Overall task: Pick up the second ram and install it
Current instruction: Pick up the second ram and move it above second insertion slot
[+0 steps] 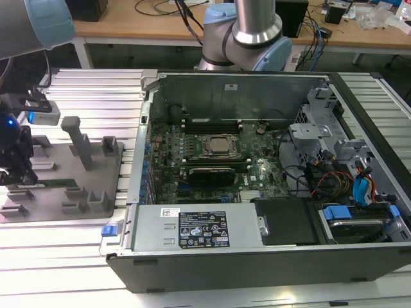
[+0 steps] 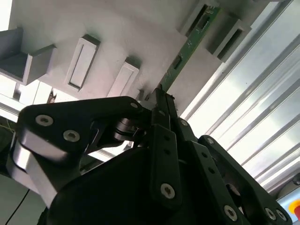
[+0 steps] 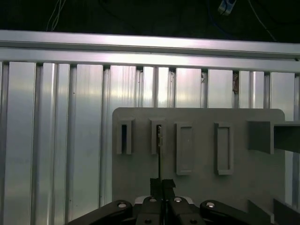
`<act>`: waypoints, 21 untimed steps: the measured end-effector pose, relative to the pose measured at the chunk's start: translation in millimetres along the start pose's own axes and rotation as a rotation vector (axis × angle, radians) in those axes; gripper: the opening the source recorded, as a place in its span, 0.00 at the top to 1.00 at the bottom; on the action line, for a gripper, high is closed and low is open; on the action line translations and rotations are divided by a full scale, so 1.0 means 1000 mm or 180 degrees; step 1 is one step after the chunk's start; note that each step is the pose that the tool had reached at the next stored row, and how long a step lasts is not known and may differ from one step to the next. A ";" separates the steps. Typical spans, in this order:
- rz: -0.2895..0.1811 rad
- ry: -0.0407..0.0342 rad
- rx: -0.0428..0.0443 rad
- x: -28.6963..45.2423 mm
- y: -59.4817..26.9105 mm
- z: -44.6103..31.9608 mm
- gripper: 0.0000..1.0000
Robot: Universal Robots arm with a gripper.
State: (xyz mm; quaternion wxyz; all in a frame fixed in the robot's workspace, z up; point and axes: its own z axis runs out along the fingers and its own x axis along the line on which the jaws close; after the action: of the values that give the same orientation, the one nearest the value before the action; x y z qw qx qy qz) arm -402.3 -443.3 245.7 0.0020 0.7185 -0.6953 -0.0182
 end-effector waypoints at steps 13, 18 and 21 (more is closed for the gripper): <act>0.0000 0.0000 0.0000 -0.0012 0.0014 -0.0519 0.91; 0.0000 0.0000 0.0000 -0.0016 0.0020 -0.0700 0.91; 0.0000 0.0000 0.0000 -0.0019 0.0023 -0.0803 0.91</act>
State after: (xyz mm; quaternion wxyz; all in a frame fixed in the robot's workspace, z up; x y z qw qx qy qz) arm -402.3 -443.3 326.0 0.0019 0.7185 -0.6953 -0.0183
